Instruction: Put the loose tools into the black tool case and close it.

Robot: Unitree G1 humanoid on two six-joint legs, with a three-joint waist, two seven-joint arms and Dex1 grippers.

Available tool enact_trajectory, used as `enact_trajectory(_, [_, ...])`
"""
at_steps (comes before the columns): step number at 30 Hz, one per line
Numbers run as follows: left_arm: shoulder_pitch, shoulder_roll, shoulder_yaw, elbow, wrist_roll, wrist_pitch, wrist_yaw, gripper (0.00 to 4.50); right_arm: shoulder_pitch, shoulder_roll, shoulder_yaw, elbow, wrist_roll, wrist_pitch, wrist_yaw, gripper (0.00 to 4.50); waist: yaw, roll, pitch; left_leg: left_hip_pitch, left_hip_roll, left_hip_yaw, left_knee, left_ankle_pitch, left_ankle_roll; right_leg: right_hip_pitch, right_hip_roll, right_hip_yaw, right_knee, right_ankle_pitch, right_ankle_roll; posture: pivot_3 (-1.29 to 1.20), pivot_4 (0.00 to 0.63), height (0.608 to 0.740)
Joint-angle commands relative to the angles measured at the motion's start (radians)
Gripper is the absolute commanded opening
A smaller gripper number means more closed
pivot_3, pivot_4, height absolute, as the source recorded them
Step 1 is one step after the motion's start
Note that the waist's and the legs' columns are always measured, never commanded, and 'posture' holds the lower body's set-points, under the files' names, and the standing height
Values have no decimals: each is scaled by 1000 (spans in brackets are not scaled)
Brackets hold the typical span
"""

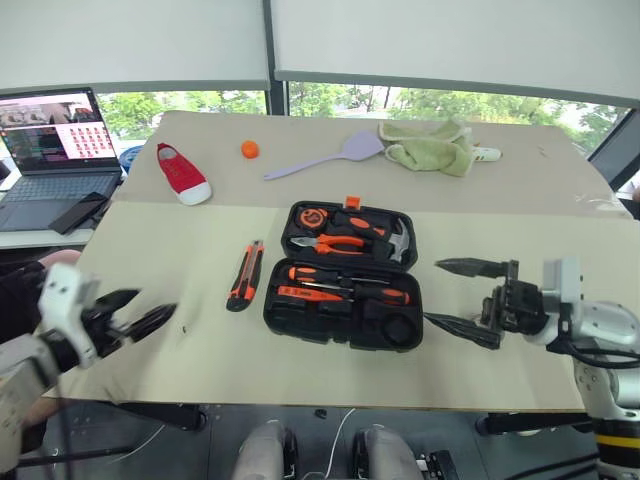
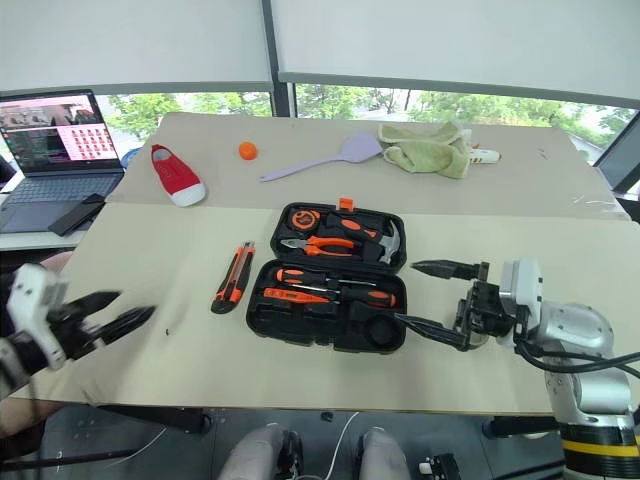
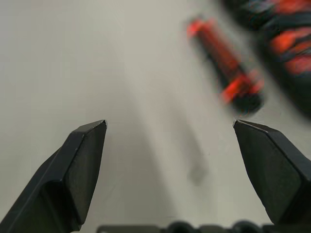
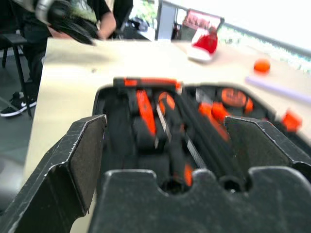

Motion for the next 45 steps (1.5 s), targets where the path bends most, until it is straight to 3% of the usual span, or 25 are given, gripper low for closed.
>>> enact_trajectory(1, [-148,-70,-168,-48,-7,133,164,4468,-56,-12,34,-7,-26,23,-27,4500,-6,0,0,0,0,0,0,0,0,0,2,0,0,0,0,0,150,740])
enact_trajectory(6, [-347,-188,-338,93,116,169,338,4468,-87,-12,61,-30,-30,47,-54,4500,-8,-1,0,0,0,2,0,7,9,2,13,2,0,0,0,0,150,740])
enact_trajectory(13, [-406,-199,-461,176,211,147,370,4468,-71,-18,46,-66,-20,62,-73,4500,-8,-1,0,-1,1,3,0,7,8,-2,14,4,0,0,0,0,150,740])
enact_trajectory(16, [-402,-234,-485,191,213,141,364,3834,-40,-17,27,-95,-12,68,-88,4500,-4,-1,0,-1,1,3,0,7,8,-2,14,4,0,0,0,0,150,740])
enact_trajectory(21, [-379,-235,-458,208,232,82,351,1971,-15,-16,22,-123,-7,70,-101,4500,-2,-1,0,0,1,3,0,7,8,-1,12,4,0,0,0,0,150,740])
enact_trajectory(23, [-374,-232,-415,208,227,58,350,1689,-10,-19,19,-127,-5,69,-102,4500,-4,-1,0,0,1,3,0,7,8,-1,12,4,0,0,0,0,150,740])
enact_trajectory(25, [-358,-175,-348,180,200,3,278,1689,-2,-22,5,-135,1,67,-105,4500,-6,-1,0,-1,2,3,0,7,8,-2,13,4,0,0,0,0,150,740])
enact_trajectory(28, [-333,-55,-310,176,161,-166,34,1689,23,-21,-24,-151,22,48,-88,4500,-12,-2,1,-4,3,3,0,7,8,-6,14,4,0,0,-1,0,150,740])
enact_trajectory(32, [-349,89,-455,181,142,-452,-453,1689,91,-83,-54,-171,38,79,-37,4500,0,-1,2,-4,2,3,-1,7,6,-6,12,2,0,0,-3,0,150,740])
enact_trajectory(35, [-411,146,-612,183,184,-531,-661,1689,109,-121,-75,-179,60,115,-29,4500,7,0,2,-4,1,3,0,1,-1,-6,10,0,-3,0,-2,0,150,740])
enact_trajectory(39, [-504,131,-767,202,260,-577,-761,1689,122,-151,-83,-191,69,146,-33,4500,2,0,2,-8,2,3,2,1,1,-5,12,1,-4,1,-1,0,150,740])
enact_trajectory(40, [-526,117,-799,208,282,-567,-753,1689,126,-154,-86,-196,71,150,-34,4500,0,0,2,-8,2,3,2,6,9,-6,13,1,-4,1,-1,0,150,740])
enact_trajectory(45, [-622,10,-938,291,447,-592,-678,1689,172,-169,-104,-268,99,207,-52,4500,-1,0,2,-8,2,2,2,6,12,-5,16,2,-3,0,0,0,150,740])
